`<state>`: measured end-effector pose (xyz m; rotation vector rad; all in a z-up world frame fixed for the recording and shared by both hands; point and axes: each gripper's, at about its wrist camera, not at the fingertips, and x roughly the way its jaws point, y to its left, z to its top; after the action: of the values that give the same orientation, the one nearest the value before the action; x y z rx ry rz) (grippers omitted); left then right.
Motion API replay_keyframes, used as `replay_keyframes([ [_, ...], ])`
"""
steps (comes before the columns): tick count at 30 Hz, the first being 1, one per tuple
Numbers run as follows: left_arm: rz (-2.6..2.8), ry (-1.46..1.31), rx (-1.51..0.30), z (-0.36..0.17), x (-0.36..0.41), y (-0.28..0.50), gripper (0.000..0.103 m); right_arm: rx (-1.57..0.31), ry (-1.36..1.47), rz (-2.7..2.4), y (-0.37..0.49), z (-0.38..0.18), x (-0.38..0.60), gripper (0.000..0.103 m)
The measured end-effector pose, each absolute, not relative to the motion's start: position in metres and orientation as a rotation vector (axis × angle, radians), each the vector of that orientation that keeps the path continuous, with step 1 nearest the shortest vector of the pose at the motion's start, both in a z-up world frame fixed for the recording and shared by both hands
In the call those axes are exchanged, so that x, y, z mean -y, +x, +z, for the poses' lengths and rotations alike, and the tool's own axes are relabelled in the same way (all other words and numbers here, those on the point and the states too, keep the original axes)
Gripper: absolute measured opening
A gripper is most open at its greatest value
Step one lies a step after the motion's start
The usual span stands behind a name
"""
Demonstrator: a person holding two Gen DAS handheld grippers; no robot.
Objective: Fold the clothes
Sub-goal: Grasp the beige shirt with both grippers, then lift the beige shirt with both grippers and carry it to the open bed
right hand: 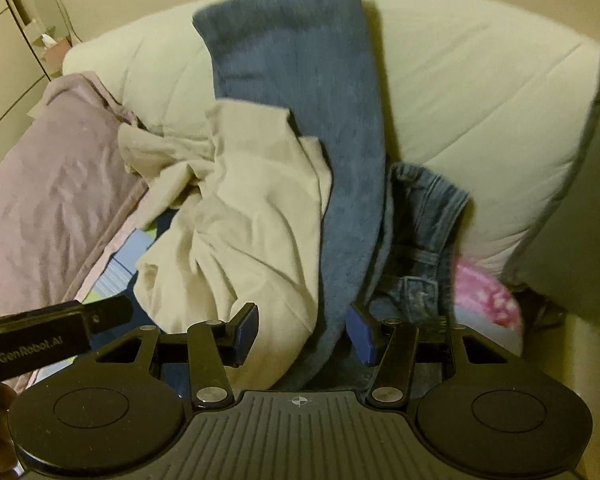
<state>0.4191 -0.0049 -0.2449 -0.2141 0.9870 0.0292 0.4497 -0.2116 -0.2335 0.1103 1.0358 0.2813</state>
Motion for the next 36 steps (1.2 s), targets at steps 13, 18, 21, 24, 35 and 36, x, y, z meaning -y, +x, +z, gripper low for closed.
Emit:
replay_keyframes([
  [13,0.016,-0.438,-1.086,-0.325,-0.014,0.448,0.058,-1.143,0.223,0.287,0.483,-0.303,0.199,0.052],
  [18,-0.002,-0.541,-1.089,-0.342,-0.016,0.451,0.028,-1.155,0.241,0.329,0.484,-0.308,0.194,0.029],
  [21,-0.033,-0.56,-1.062,-0.336,-0.021,0.449,0.002,-1.151,0.245,0.377,0.484,-0.303,0.191,0.009],
  [24,-0.035,-0.547,-0.995,-0.316,-0.029,0.44,0.002,-1.11,0.289,0.403,0.479,-0.286,0.196,0.005],
  [35,0.153,-0.534,-0.633,-0.173,-0.093,0.329,0.001,-0.769,0.375,0.767,0.425,-0.13,0.167,0.005],
  [36,0.182,-0.533,-0.59,-0.156,-0.1,0.309,0.001,-0.74,0.381,0.811,0.416,-0.116,0.159,0.005],
])
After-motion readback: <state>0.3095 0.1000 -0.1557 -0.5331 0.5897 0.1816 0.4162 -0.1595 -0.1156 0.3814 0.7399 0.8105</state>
